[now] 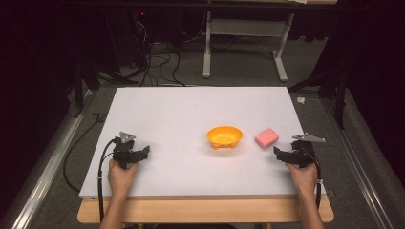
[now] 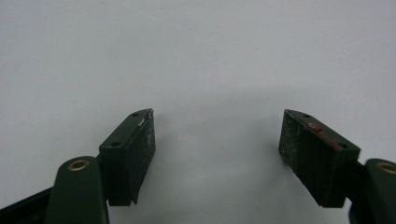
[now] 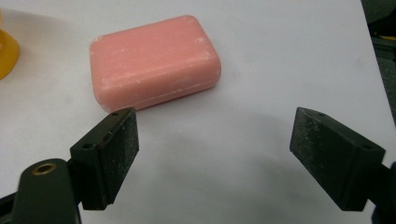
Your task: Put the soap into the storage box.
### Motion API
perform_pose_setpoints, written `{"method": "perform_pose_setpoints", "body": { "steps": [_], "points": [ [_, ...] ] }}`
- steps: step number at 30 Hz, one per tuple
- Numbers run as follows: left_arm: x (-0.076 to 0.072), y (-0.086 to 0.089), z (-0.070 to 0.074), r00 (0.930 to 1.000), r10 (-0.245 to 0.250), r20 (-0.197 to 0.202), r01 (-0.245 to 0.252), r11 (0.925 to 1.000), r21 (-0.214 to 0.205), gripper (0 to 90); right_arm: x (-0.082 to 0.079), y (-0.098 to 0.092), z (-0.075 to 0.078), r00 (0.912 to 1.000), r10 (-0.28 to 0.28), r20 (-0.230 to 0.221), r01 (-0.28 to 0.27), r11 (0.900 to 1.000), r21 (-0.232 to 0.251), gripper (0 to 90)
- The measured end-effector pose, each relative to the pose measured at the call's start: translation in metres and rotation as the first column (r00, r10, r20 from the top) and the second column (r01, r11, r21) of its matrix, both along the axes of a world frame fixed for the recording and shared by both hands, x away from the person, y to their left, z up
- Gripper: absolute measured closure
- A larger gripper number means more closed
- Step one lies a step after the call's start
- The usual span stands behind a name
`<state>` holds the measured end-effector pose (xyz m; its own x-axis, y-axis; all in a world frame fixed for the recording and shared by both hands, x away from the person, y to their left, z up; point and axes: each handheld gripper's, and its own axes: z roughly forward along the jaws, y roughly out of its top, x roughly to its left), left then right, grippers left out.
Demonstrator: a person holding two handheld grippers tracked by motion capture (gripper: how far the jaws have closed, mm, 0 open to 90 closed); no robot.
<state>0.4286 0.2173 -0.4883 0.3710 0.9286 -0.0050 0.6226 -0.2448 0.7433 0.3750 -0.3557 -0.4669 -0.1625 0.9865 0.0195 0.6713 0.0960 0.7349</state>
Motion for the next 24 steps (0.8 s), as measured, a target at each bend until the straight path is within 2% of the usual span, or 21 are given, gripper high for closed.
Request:
{"method": "perform_pose_setpoints", "body": {
  "steps": [4,8,9,10,19,24],
  "points": [
    [0.000,0.000,0.000,1.0000,0.000,0.000,0.000,1.0000,0.000,27.4,0.000,0.002,0.004,0.9998,0.013,0.012,-0.013,0.9999,-0.002,15.7],
    [0.000,0.000,0.000,1.0000,0.001,0.000,-0.001,1.0000,0.000,27.4,0.001,0.004,0.010,0.9987,0.033,0.040,-0.033,0.9994,0.006,15.4],
    [0.000,0.000,0.000,1.0000,0.001,-0.001,-0.001,1.0000,0.001,27.4,0.001,0.006,0.014,0.9971,0.043,0.063,-0.044,0.9990,0.008,15.4],
    [0.000,0.000,0.000,1.0000,0.000,0.000,0.000,1.0000,0.000,27.4,0.002,0.006,0.015,0.9966,0.049,0.067,-0.049,0.9987,0.008,15.3],
    [0.000,0.000,0.000,1.0000,0.001,0.000,-0.001,1.0000,0.000,27.4,0.008,0.010,0.023,0.9939,0.071,0.084,-0.072,0.9972,0.018,14.9],
    [0.000,0.000,0.000,1.0000,0.000,0.000,0.000,1.0000,0.000,27.4,0.012,0.012,0.026,0.9935,0.084,0.077,-0.086,0.9961,0.019,14.4]
  ]
}}
